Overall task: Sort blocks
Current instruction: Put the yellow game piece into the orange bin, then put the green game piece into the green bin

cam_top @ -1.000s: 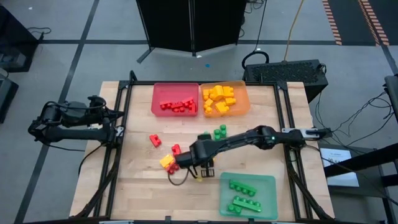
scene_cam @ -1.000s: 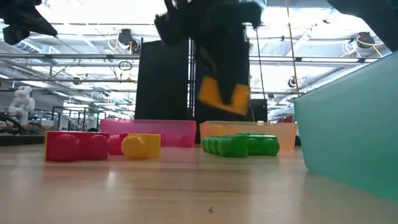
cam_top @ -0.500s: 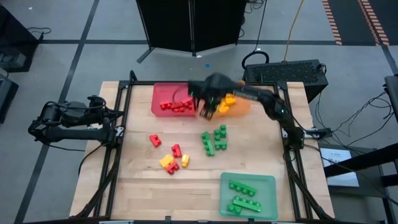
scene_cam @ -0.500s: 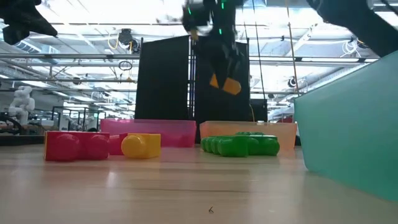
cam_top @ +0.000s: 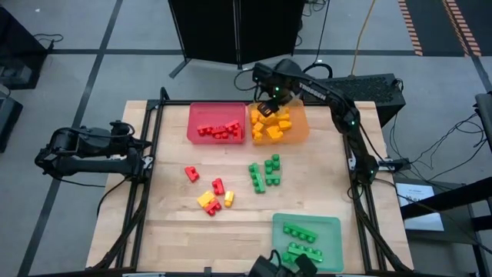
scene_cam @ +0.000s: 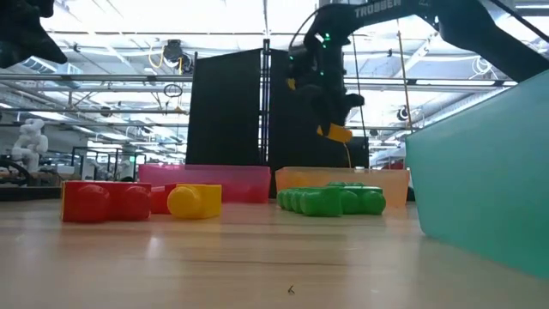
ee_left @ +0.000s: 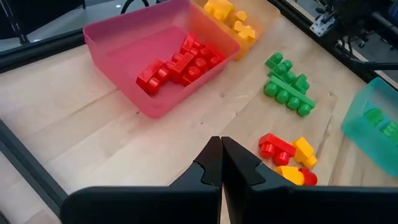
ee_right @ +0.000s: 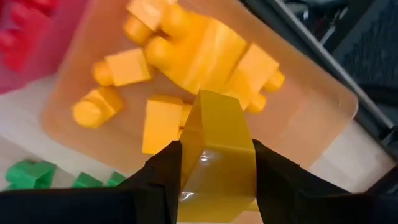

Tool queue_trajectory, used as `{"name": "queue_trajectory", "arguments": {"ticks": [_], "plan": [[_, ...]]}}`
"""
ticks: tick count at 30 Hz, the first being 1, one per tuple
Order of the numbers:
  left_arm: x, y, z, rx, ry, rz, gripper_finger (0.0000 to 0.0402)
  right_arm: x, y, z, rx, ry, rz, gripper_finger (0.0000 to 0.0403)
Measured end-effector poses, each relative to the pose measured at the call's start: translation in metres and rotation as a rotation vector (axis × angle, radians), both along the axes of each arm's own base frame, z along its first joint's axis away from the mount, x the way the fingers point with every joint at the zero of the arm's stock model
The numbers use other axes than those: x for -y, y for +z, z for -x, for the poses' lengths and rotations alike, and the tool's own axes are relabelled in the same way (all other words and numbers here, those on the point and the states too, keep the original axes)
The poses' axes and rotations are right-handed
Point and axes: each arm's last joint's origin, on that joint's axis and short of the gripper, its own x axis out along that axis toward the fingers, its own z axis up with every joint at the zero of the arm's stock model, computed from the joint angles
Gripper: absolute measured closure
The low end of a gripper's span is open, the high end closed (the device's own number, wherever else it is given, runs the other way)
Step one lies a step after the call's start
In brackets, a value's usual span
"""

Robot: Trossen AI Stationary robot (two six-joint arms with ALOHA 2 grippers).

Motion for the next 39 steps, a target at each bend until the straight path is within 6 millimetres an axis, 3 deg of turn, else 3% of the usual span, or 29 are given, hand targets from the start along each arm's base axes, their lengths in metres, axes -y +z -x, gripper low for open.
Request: {"name": "queue_trajectory", "arguments": {"ticks": [9,11,15,18,24,28,32,35,39], "plan": [[0.0,0.0,0.0,0.0,0.0,-0.001,0.04,-0.003,-0.045,0.015,-0.134,-0.042,-0.154,0.0263],[0.0,0.0,0.0,-0.001,-0.001,-0.001,0.04,-0.008,-0.049,0.021,-0.164,-0.046,-0.173,0.0244],[0.0,0.0,0.0,-0.001,0.004,-0.005,0.04,-0.016,-0.046,0.033,-0.183,-0.046,-0.181,0.015],[0.0,0.0,0.0,-0.001,0.009,-0.009,0.04,-0.018,-0.036,0.04,-0.187,-0.038,-0.111,0.0101],[-0.001,0.0,0.0,0.0,0.016,-0.014,0.04,-0.022,-0.006,0.053,-0.143,-0.04,-0.019,0.0085],[-0.001,0.0,0.0,-0.001,0.017,-0.015,0.04,-0.064,0.031,0.046,0.078,0.085,-0.072,0.0093],[-0.001,0.0,0.0,0.0,0.019,-0.017,0.04,-0.118,0.052,0.023,0.244,0.12,-0.016,0.0094],[-0.001,0.0,0.0,0.002,0.03,-0.025,0.04,-0.151,0.05,0.012,0.219,0.157,0.102,0.0093],[-0.001,0.0,0.0,0.002,0.033,-0.027,0.04,-0.176,0.021,0.007,0.109,0.369,0.123,0.0093]]}}
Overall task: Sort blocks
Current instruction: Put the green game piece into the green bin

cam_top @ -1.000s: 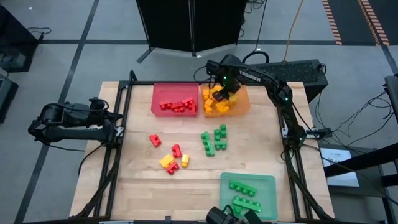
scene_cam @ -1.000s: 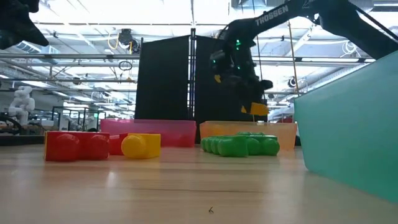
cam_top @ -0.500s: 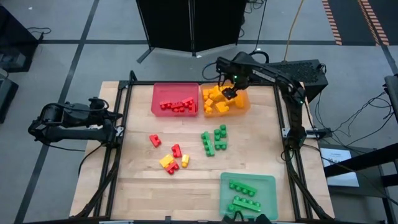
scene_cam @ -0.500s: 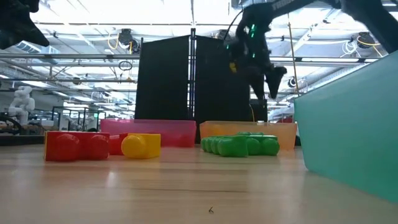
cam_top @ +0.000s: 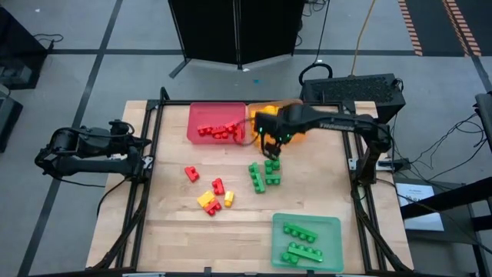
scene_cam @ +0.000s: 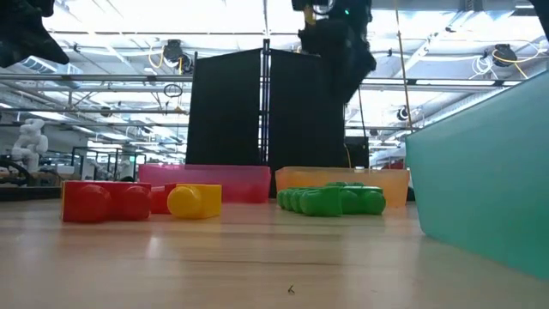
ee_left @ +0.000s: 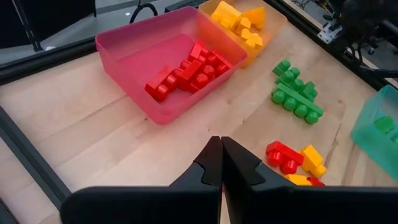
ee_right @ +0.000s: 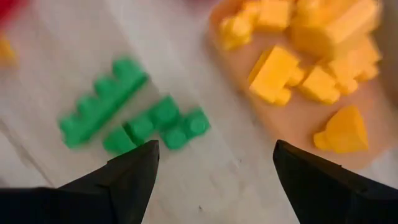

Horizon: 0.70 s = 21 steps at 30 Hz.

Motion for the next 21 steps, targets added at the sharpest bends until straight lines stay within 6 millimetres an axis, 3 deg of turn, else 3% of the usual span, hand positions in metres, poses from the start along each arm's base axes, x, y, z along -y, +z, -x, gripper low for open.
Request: {"name": "queue_trajectory", "arguments": {"ticks": [5,10,21], "plan": [[0.0,0.0,0.0,0.0,0.001,0.0,0.04,-0.006,-0.048,0.008,-0.134,0.026,-0.076,0.0092],[0.0,0.0,0.0,-0.001,0.002,-0.001,0.04,0.001,-0.087,0.016,-0.138,-0.159,-0.154,0.0092],[0.0,0.0,0.0,0.0,0.006,-0.005,0.04,0.004,-0.105,0.002,0.049,-0.565,-0.164,0.0092]]}}
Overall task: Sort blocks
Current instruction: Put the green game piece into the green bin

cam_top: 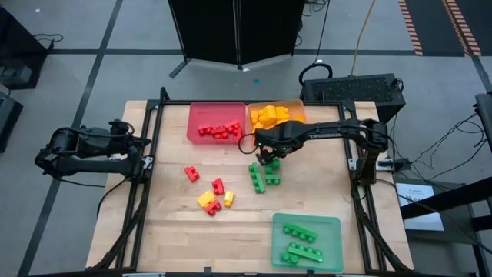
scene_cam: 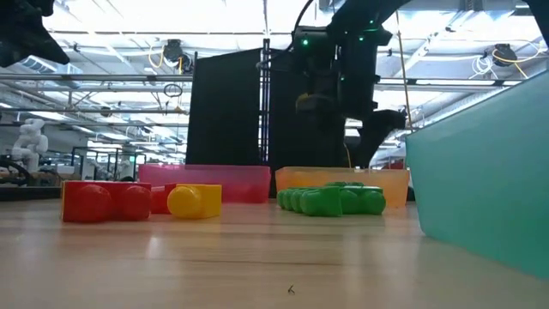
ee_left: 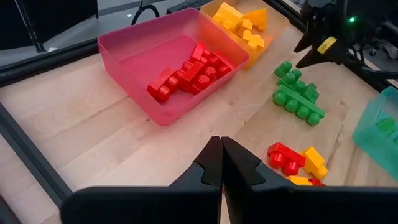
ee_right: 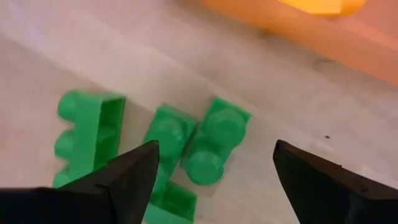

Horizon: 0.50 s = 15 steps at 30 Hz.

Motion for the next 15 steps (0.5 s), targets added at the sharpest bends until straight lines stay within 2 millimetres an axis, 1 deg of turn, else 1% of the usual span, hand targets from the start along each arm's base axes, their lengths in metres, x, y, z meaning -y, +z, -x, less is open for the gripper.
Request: {"name": "queue_trajectory", "arguments": {"ticks": [4,6,9,12,15], "plan": [[0.0,0.0,0.0,0.0,0.004,-0.003,0.04,0.001,-0.013,-0.007,0.0,-0.054,-0.002,0.0092],[0.0,0.0,0.0,0.0,0.009,-0.007,0.04,0.0,-0.023,-0.01,-0.02,-0.074,-0.026,0.0092],[0.0,0.0,0.0,0.0,0.01,-0.008,0.04,-0.001,-0.03,-0.015,-0.009,-0.088,-0.075,0.0092],[0.0,0.0,0.0,-0.002,0.008,-0.013,0.04,-0.003,-0.033,-0.017,-0.017,-0.112,-0.09,0.0094],[0.0,0.0,0.0,-0.005,0.008,-0.014,0.04,-0.003,-0.036,-0.017,-0.026,-0.131,-0.094,0.0109]]}}
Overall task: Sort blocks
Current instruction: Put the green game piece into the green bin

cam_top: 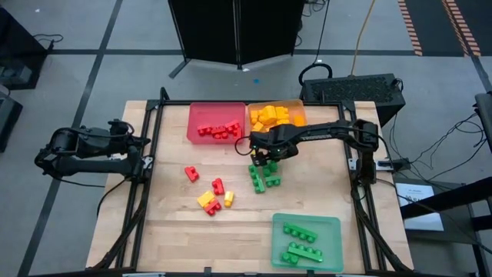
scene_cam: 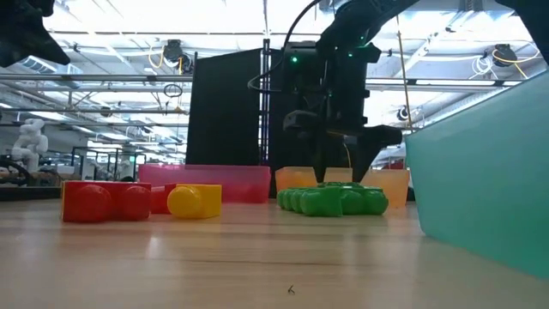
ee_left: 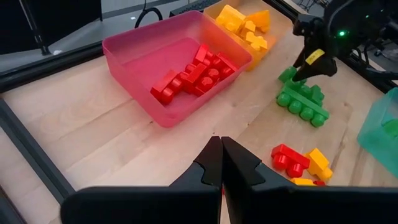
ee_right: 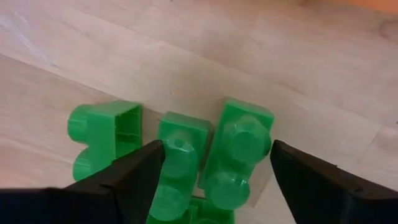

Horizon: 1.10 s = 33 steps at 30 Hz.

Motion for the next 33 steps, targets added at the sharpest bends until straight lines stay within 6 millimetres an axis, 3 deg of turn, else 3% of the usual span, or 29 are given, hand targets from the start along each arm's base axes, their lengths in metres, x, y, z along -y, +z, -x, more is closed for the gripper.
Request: {"name": "queue_trajectory", "arguments": {"ticks": [8,22,33], "plan": [[0.0,0.0,0.0,-0.001,0.0,0.001,0.04,0.001,0.002,0.002,-0.006,-0.007,0.001,0.0153],[0.0,0.0,0.0,-0.005,-0.001,0.001,0.04,0.001,0.018,0.013,-0.045,-0.054,0.143,0.0155],[0.0,0.0,0.0,-0.004,-0.001,0.002,0.04,0.002,0.008,0.022,-0.096,-0.092,0.12,0.0155]]}}
